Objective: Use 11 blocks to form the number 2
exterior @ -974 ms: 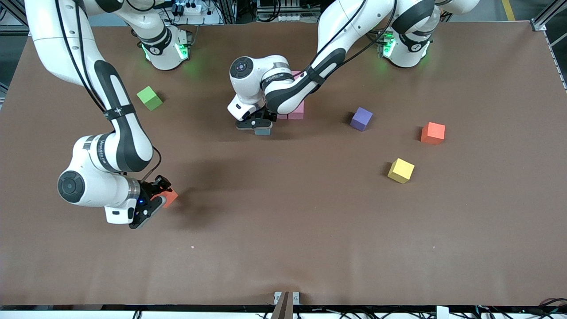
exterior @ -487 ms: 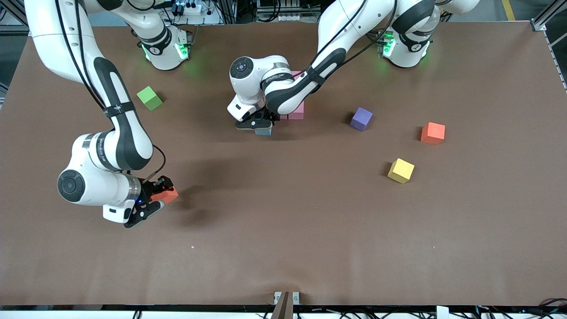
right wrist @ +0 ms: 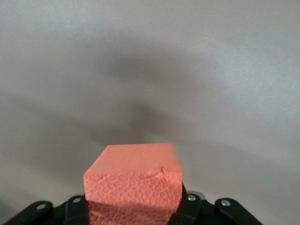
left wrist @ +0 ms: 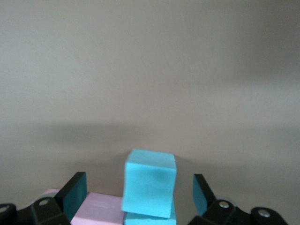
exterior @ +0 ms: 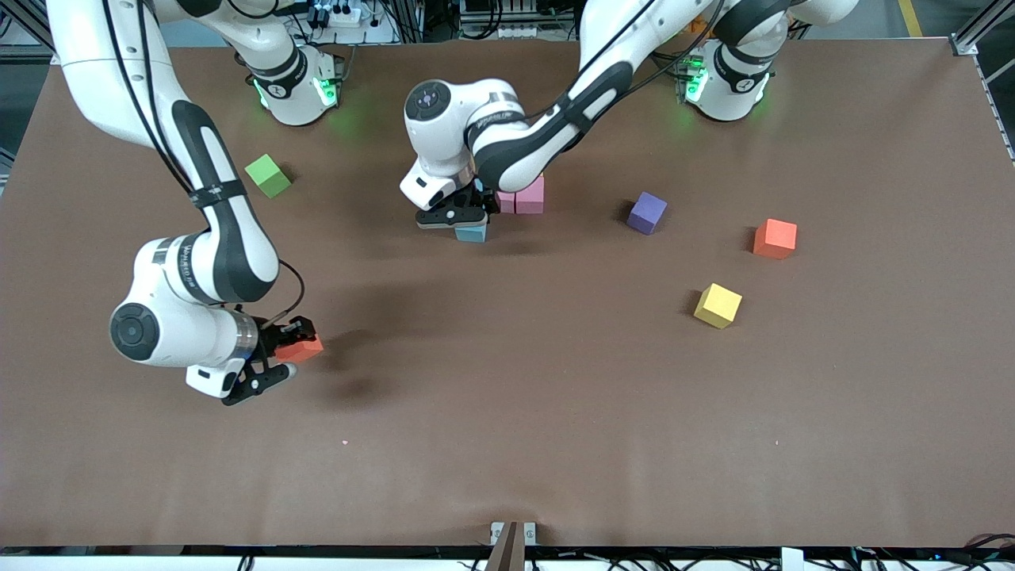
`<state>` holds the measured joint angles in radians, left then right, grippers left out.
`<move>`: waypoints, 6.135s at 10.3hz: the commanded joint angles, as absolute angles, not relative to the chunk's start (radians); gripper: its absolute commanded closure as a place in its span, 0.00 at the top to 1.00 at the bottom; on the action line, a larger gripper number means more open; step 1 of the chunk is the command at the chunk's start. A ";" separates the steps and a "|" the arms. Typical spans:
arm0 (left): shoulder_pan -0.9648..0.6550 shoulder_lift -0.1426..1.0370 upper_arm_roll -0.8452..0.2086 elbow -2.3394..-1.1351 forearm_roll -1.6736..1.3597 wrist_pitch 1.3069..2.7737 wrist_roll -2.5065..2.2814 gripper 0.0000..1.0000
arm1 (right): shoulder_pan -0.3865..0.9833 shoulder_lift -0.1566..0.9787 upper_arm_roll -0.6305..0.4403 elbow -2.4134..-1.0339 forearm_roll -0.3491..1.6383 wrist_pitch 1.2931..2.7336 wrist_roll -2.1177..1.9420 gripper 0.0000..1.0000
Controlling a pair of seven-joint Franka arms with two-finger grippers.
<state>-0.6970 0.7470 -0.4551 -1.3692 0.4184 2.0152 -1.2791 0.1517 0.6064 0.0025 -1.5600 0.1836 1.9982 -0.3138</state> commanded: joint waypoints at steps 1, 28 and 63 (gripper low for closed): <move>-0.623 0.617 -0.454 -1.399 0.341 1.913 -1.267 1.00 | 0.199 0.581 0.003 -1.583 0.193 2.003 -0.198 0.00; 0.181 0.441 -0.512 -1.929 0.446 2.106 -1.686 1.00 | 0.733 0.495 0.000 -1.970 0.086 2.450 0.916 0.00; 0.245 0.469 -0.534 -2.098 0.559 2.404 -1.689 0.38 | 0.804 0.505 -0.008 -2.054 0.008 2.531 0.917 0.00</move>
<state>0.2558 0.4806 -0.5135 -2.1048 0.5493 2.4077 -1.6586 0.8008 0.5187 0.0029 -2.0130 0.0354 2.5318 0.9056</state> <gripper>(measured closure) 0.396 0.405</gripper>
